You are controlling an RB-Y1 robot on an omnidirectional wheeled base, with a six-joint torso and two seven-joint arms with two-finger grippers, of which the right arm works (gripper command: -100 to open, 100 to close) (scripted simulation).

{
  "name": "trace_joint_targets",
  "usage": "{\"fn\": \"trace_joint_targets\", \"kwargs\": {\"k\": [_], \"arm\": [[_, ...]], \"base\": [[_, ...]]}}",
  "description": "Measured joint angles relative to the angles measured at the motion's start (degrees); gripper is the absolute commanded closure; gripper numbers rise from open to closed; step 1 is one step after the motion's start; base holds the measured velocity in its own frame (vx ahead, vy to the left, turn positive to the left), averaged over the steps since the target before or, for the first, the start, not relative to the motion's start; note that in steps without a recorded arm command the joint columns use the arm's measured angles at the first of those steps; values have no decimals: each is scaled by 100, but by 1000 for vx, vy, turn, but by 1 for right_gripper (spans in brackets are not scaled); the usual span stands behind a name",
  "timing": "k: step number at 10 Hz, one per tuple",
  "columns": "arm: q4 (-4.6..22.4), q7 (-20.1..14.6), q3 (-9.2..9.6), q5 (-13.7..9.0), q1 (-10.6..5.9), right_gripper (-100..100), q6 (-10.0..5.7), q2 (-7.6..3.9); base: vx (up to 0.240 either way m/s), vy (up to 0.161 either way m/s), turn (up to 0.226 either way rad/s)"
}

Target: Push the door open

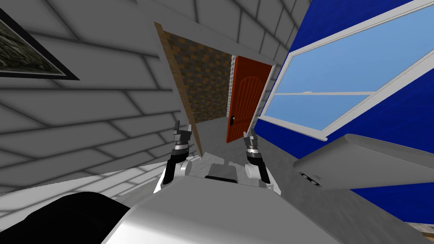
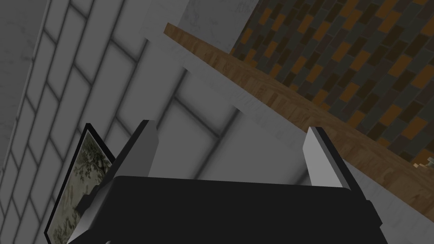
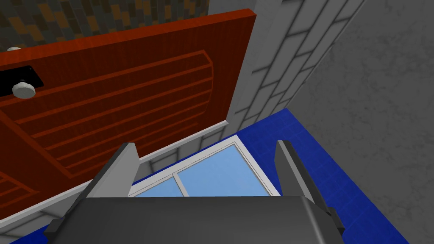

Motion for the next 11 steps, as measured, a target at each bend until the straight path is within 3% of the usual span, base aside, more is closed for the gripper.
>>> {"fn": "trace_joint_targets", "kwargs": {"k": [11], "arm": [[1634,-223,207,89,-994,-100,115,-115]], "base": [[89,-101,52]]}}
